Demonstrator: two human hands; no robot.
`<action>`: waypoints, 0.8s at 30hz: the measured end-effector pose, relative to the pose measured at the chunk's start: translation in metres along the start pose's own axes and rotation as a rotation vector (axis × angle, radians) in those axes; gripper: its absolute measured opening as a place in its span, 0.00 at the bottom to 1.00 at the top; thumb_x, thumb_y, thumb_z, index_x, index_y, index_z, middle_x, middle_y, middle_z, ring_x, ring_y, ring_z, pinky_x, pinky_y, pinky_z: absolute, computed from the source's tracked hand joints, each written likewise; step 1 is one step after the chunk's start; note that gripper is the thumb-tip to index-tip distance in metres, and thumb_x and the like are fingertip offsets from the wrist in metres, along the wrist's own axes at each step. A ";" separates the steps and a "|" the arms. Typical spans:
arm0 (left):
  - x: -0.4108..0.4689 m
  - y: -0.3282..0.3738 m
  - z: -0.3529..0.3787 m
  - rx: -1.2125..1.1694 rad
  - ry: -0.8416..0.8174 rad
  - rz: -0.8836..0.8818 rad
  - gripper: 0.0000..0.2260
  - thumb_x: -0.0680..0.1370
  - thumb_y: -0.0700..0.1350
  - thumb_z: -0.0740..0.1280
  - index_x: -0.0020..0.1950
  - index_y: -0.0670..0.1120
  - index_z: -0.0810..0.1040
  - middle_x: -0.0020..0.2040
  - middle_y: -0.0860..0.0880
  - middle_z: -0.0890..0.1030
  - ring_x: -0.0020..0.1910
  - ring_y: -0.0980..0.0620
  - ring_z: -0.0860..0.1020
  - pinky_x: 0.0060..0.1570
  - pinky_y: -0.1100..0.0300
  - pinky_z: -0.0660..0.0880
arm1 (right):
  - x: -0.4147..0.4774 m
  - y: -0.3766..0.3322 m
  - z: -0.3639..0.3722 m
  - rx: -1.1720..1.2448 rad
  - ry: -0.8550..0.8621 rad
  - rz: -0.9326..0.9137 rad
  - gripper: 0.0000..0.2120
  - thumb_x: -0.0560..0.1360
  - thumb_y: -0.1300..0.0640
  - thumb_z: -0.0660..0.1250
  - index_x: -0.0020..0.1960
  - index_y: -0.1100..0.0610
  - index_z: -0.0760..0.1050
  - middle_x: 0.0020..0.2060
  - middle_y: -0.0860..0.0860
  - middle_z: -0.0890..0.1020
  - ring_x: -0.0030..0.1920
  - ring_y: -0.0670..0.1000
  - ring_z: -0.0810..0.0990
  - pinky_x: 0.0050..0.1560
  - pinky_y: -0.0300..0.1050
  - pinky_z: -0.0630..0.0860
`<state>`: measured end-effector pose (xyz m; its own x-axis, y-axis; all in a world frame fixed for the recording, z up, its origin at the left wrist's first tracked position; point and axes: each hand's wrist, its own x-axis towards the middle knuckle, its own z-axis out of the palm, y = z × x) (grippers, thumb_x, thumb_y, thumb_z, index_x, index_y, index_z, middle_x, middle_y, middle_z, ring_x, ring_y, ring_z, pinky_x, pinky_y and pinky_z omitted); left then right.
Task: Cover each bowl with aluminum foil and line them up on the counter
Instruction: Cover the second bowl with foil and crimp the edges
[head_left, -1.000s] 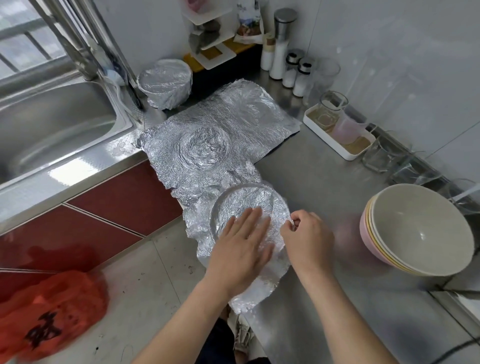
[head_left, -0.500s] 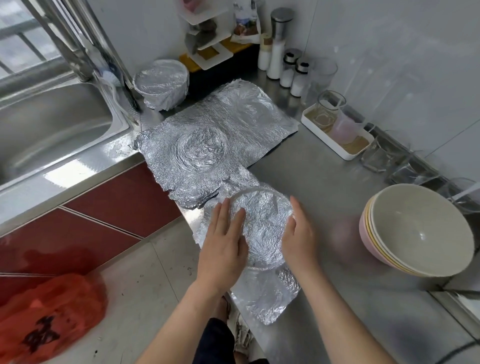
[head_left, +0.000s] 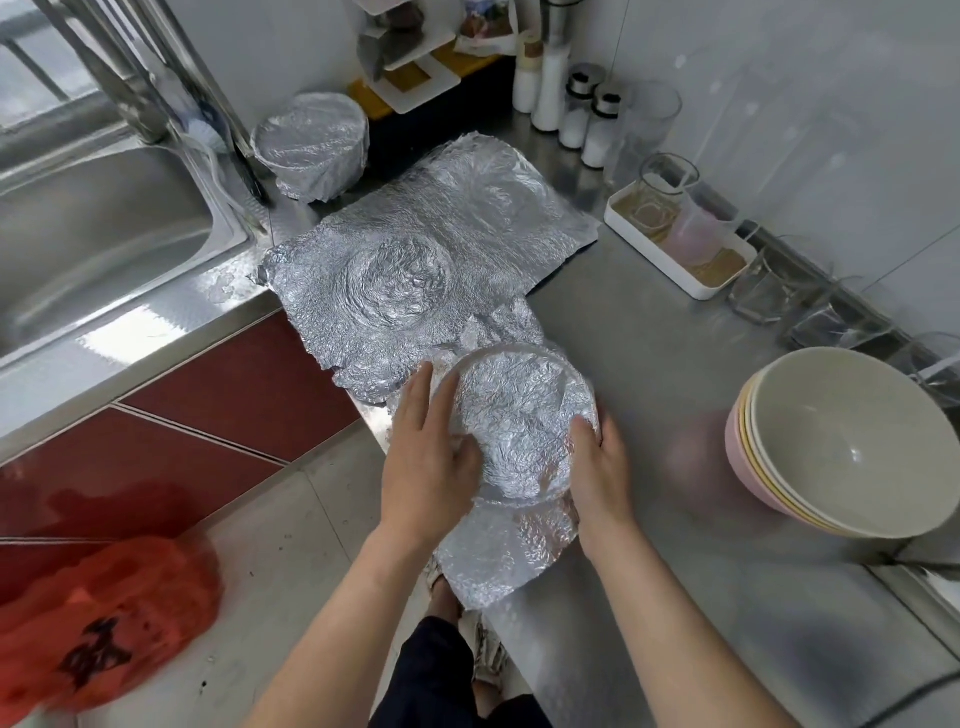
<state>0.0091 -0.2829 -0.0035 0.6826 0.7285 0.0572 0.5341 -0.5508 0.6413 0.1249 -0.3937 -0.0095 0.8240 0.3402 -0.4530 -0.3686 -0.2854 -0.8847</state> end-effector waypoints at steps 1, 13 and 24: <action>-0.005 0.000 0.003 -0.031 -0.012 -0.021 0.32 0.76 0.37 0.67 0.78 0.47 0.60 0.79 0.48 0.54 0.78 0.48 0.51 0.74 0.51 0.54 | -0.001 0.000 0.000 0.006 -0.002 -0.004 0.18 0.80 0.56 0.59 0.69 0.54 0.70 0.62 0.49 0.78 0.63 0.48 0.76 0.67 0.54 0.71; 0.016 -0.021 -0.004 0.055 -0.094 0.077 0.32 0.74 0.41 0.69 0.77 0.45 0.61 0.80 0.46 0.52 0.78 0.45 0.51 0.74 0.44 0.57 | 0.007 -0.005 0.000 0.034 0.087 -0.136 0.29 0.81 0.60 0.59 0.78 0.55 0.51 0.75 0.48 0.59 0.70 0.38 0.59 0.64 0.30 0.60; 0.000 0.008 -0.018 -0.507 0.215 -0.437 0.18 0.82 0.38 0.60 0.72 0.49 0.71 0.58 0.64 0.77 0.57 0.71 0.73 0.61 0.66 0.73 | 0.024 -0.013 0.000 -0.264 -0.065 -0.223 0.21 0.81 0.56 0.53 0.72 0.56 0.67 0.69 0.50 0.73 0.69 0.46 0.70 0.71 0.48 0.66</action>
<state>0.0046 -0.2796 0.0156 0.3167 0.9330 -0.1707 0.4029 0.0306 0.9147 0.1500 -0.3820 -0.0086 0.8393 0.4743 -0.2656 -0.0518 -0.4166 -0.9076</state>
